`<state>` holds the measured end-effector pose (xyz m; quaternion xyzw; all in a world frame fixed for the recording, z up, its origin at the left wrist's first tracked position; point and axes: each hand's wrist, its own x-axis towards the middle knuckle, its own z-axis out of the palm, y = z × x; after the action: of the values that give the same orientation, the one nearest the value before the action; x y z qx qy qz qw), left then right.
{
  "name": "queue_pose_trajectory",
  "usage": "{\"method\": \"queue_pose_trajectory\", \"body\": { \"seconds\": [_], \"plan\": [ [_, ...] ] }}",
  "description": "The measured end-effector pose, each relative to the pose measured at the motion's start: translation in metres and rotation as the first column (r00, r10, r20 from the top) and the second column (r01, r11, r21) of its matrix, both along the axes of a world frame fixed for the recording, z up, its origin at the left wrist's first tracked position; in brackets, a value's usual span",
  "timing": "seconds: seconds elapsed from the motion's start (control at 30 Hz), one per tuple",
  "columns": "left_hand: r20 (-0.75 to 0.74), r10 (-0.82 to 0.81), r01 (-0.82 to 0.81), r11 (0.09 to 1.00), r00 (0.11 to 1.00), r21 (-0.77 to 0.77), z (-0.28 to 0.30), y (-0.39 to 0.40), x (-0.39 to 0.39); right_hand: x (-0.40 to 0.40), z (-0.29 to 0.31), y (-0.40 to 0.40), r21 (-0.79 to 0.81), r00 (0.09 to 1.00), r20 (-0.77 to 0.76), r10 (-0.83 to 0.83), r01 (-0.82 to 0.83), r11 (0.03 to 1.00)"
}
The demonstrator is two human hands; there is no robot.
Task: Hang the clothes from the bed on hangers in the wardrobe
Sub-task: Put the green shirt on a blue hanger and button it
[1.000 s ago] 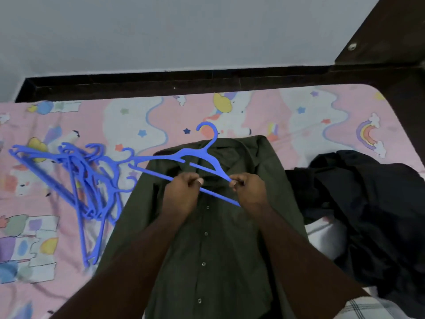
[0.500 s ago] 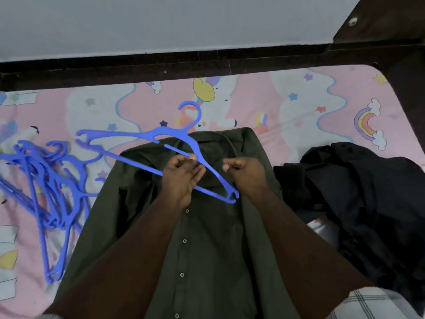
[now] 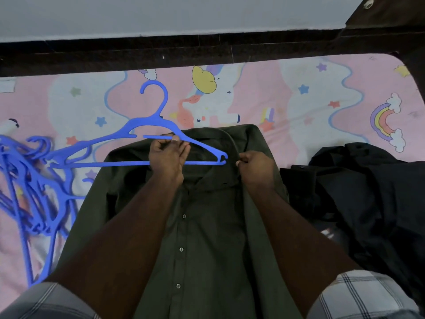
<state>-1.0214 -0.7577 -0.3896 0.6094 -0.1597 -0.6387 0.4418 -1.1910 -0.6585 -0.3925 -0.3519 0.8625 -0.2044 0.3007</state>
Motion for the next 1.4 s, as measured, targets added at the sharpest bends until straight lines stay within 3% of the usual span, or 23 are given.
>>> {"method": "queue_pose_trajectory", "body": {
  "seconds": [0.1,0.2,0.37,0.53,0.6,0.7,0.77,0.83,0.97,1.03,1.13,1.2,1.27,1.33,1.4],
  "plan": [
    [0.0,-0.001,0.001,1.0,1.0,0.013,-0.004,-0.004,-0.004,0.001,0.005,-0.005,-0.064,0.989,0.089,-0.117,0.123,0.99],
    [-0.023,-0.011,0.012,0.999,1.0,0.039,-0.006,-0.003,-0.013,0.004,0.015,-0.013,-0.143,0.921,0.312,-0.232,0.287,0.947],
    [-0.107,-0.091,0.102,0.99,0.99,0.099,-0.007,0.016,-0.049,0.013,0.033,-0.035,-0.208,0.785,0.588,-0.195,0.38,0.901],
    [-0.067,-0.234,0.243,0.942,0.97,0.231,-0.007,0.03,-0.068,0.018,0.045,-0.041,-0.227,0.749,0.643,-0.159,0.385,0.895],
    [-0.081,-0.264,0.276,0.927,0.961,0.255,-0.005,0.028,-0.066,0.02,0.046,-0.04,-0.241,0.762,0.632,-0.139,0.363,0.9],
    [-0.007,-0.454,0.438,0.855,0.891,0.278,-0.001,0.029,-0.058,0.019,0.043,-0.036,-0.283,0.843,0.52,-0.141,0.325,0.902],
    [0.084,-0.503,0.471,0.847,0.86,0.246,0.002,0.031,-0.048,0.015,0.038,-0.033,-0.247,0.955,0.27,-0.125,0.195,0.949],
    [0.039,-0.458,0.44,0.871,0.888,0.216,0.008,0.033,-0.031,0.017,0.037,-0.027,-0.201,0.994,0.052,-0.095,0.103,0.974],
    [0.178,-0.27,0.241,0.956,0.946,0.166,0.004,0.024,0.026,0.048,0.038,-0.025,-0.252,0.988,0.14,-0.067,0.101,0.963],
    [0.275,-0.222,0.189,0.972,0.935,0.141,0.001,0.02,0.056,0.071,0.032,-0.029,-0.21,0.938,0.335,-0.086,0.163,0.964],
    [0.462,-0.276,0.237,0.961,0.843,0.142,-0.008,0.021,0.09,0.107,0.024,-0.03,-0.025,0.655,0.719,-0.234,0.361,0.932],
    [0.526,-0.341,0.304,0.939,0.779,0.158,-0.013,0.022,0.1,0.127,0.012,-0.028,0.03,0.599,0.757,-0.261,0.367,0.93],
    [0.508,-0.367,0.326,0.93,0.779,0.172,-0.015,0.024,0.099,0.138,-0.005,-0.028,-0.019,0.723,0.659,-0.209,0.294,0.956],
    [0.418,-0.32,0.271,0.947,0.85,0.172,-0.014,0.023,0.092,0.139,-0.014,-0.033,-0.071,0.886,0.456,-0.081,0.127,0.989],
    [0.393,-0.282,0.231,0.958,0.875,0.173,-0.023,0.02,0.088,0.135,-0.012,-0.043,-0.079,0.961,0.262,0.086,-0.067,0.995]
  ]
}}
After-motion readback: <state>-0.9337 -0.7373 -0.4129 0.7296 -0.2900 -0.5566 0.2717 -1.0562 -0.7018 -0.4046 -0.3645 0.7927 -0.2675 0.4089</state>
